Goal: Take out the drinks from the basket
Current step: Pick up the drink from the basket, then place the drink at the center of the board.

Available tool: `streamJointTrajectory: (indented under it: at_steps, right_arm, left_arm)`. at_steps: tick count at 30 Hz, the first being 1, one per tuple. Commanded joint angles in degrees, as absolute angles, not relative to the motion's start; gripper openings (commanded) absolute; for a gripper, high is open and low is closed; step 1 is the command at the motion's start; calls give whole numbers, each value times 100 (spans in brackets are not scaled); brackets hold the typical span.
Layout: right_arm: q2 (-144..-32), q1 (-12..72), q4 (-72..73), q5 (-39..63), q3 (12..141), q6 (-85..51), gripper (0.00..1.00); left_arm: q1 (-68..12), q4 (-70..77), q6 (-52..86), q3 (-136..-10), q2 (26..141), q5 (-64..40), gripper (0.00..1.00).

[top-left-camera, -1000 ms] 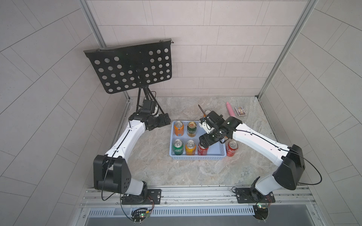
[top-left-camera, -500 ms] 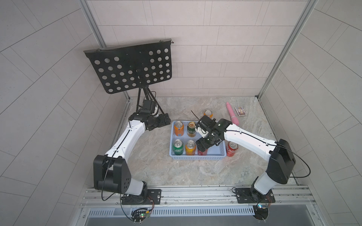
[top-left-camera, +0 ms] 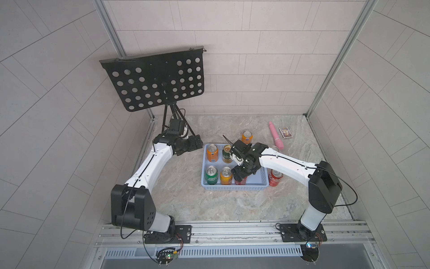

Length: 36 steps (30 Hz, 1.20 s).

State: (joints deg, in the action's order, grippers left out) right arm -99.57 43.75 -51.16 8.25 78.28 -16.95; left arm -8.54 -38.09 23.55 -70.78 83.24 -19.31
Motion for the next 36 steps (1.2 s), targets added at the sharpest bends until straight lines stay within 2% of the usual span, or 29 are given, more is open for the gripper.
streamJointTrajectory:
  at_steps: [1, 7, 12, 15, 19, 28, 36]
  right_arm:
    - [-10055, 4412, -5002, 706, 7721, -1766, 80]
    - [-10038, 4422, -5044, 695, 7708, -1819, 62]
    - [-9784, 4416, -5291, 556, 7785, -1863, 42]
    - [-9571, 4421, -5443, 446, 7847, -1904, 36]
    - [-9289, 4421, -5626, 300, 7956, -1995, 32]
    - [-8388, 4421, -6178, -19, 8411, -2202, 32]
    - [-7169, 4564, -6223, 265, 7940, -2494, 31]
  left_arm:
    - [-851, -3928, 2296, -7075, 8262, -1947, 100]
    - [-844, -3946, 2285, -7079, 8279, -1917, 100]
    - [-847, -3945, 2299, -7090, 8280, -1949, 100]
    - [-845, -3931, 2301, -7079, 8268, -1954, 100]
    - [-846, -3923, 2305, -7075, 8272, -1959, 100]
    - [-845, -3928, 2303, -7067, 8276, -1917, 100]
    - [-847, -3926, 2305, -7069, 8279, -1901, 100]
